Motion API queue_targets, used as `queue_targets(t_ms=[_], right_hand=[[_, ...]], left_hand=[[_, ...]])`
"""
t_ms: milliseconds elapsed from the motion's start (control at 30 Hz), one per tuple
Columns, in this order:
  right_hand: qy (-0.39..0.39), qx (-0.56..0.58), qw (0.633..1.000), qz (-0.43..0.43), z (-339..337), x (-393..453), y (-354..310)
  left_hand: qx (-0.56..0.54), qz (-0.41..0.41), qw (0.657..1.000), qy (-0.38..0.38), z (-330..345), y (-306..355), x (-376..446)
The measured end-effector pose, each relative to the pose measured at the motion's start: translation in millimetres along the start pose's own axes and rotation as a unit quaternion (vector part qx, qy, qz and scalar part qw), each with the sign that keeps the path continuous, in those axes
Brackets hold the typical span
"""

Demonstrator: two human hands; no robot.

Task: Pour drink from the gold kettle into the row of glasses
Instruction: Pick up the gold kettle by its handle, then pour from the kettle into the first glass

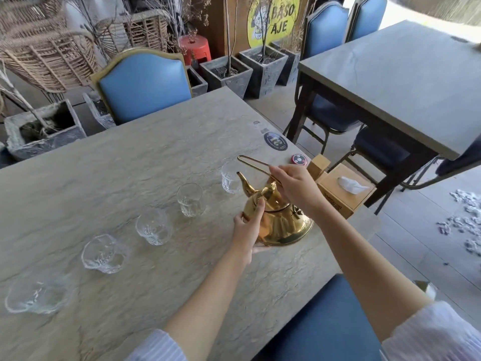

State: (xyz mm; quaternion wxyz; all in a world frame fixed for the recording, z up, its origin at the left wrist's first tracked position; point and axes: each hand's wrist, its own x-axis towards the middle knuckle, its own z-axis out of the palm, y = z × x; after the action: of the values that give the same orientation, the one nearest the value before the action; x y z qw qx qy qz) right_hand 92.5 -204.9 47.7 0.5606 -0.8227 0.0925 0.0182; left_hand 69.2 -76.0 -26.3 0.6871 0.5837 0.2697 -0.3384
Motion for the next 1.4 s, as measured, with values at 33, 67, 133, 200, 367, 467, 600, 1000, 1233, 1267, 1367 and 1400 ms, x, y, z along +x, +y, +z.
queue_targets(t_ms=[33, 67, 133, 200, 367, 467, 600, 1000, 1233, 1267, 1367, 1400], right_hand=[[-0.005, -0.015, 1.000, 0.000, -0.1, 4.1, -5.3], [-0.007, -0.027, 1.000, -0.001, 1.0, 8.3, -9.5], [0.003, -0.043, 0.999, 0.001, 5.8, 18.2, -15.4], [0.022, -0.073, 0.997, 0.009, 11.7, 29.2, -20.0], [0.025, -0.156, 0.987, 0.011, 24.8, 50.4, -31.0], [0.023, -0.185, 0.982, 0.017, 30.1, 58.0, -36.1], [0.020, -0.203, 0.979, 0.026, 31.8, 64.8, -43.5], [0.041, -0.279, 0.959, 0.041, 29.7, 77.9, -60.9], [0.032, -0.303, 0.951, 0.047, 25.6, 74.4, -71.1], [0.033, -0.304, 0.951, 0.048, 25.2, 74.1, -71.6], [0.032, -0.305, 0.951, 0.053, 24.4, 71.7, -73.3], [0.033, -0.305, 0.950, 0.055, 24.4, 71.1, -73.7]], left_hand=[[0.005, -0.006, 1.000, -0.006, -0.7, 5.3, 1.0], [0.009, -0.011, 1.000, -0.010, -1.1, 9.3, 2.2], [-0.001, -0.025, 1.000, -0.016, -1.7, 16.2, 2.3], [-0.016, -0.039, 0.999, -0.027, -1.6, 21.1, 2.6], [-0.022, -0.051, 0.997, -0.057, -3.3, 22.4, 11.2], [-0.006, -0.049, 0.997, -0.064, -5.5, 25.8, 12.6], [0.007, -0.046, 0.997, -0.068, -4.0, 29.4, 12.9], [0.019, -0.054, 0.992, -0.112, 5.6, 42.5, -11.2], [0.018, -0.061, 0.990, -0.128, 8.8, 43.2, -17.2], [0.016, -0.061, 0.989, -0.131, 9.3, 42.9, -17.3], [0.017, -0.061, 0.988, -0.139, 10.3, 42.7, -20.5], [0.019, -0.061, 0.988, -0.140, 10.2, 42.3, -21.2]])
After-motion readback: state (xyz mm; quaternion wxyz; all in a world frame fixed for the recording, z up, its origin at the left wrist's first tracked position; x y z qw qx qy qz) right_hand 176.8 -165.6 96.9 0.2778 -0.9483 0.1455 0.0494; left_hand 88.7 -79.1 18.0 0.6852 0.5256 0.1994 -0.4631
